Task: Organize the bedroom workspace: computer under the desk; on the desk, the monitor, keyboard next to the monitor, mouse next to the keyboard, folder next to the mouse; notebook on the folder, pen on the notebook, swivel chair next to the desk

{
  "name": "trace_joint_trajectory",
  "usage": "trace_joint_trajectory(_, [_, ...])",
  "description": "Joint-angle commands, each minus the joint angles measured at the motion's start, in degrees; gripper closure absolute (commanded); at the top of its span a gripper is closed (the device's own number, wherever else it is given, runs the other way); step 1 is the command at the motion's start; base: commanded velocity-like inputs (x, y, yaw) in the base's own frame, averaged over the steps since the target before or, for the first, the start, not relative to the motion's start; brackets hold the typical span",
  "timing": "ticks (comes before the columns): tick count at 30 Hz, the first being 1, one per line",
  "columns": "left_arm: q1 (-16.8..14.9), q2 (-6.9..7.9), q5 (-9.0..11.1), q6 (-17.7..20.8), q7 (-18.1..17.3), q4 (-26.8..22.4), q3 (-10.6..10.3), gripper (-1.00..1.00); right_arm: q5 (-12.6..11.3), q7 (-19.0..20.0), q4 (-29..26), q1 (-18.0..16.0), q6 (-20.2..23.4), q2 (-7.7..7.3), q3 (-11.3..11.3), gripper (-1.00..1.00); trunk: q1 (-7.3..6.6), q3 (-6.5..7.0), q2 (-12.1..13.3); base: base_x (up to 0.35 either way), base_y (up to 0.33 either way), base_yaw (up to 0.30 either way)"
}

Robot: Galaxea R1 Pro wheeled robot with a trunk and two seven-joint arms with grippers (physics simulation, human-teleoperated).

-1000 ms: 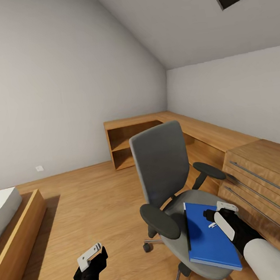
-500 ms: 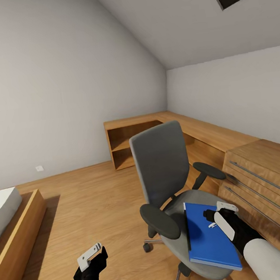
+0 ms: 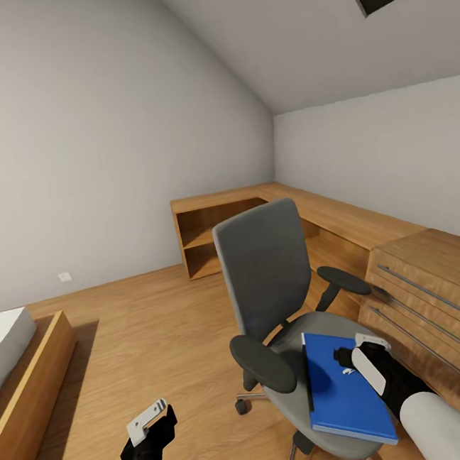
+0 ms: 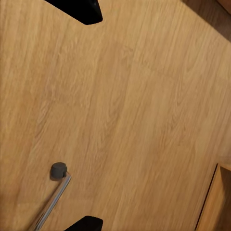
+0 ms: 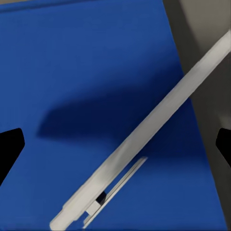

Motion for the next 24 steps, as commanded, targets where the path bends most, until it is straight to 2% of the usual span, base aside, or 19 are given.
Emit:
trace_joint_trajectory(1, [-0.03,0.01,0.23,0.24,0.35,-0.1,-0.07,-1.0,-0.52,-0.43,-0.13,-0.02,0.44,-0.04,0.22,-1.0,-0.01,-0.06,-0.03,0.0,0.0,0.0])
trace_joint_trajectory(16, [-0.03,0.01,0.25,0.28,0.46,-0.1,-0.05,-1.0,-0.55,-0.41,-0.18,-0.02,1.38,-0.04,0.18,-1.0,-0.01,-0.06,-0.03,0.0,0.0,0.0])
trace_joint_trajectory(21, [-0.03,0.01,0.25,0.32,0.5,-0.1,-0.06,-1.0,-0.55,-0.41,-0.18,-0.02,1.4,-0.04,0.18,-1.0,1.09,-0.96,-2.03,0.0,0.0,0.0])
trace_joint_trajectory(24, [-0.03,0.01,0.25,0.3,0.52,-0.1,-0.02,-1.0,-0.55,-0.41,-0.2,-0.02,1.41,-0.04,0.18,-1.0,1.09,-0.96,-2.03,0.0,0.0,0.0])
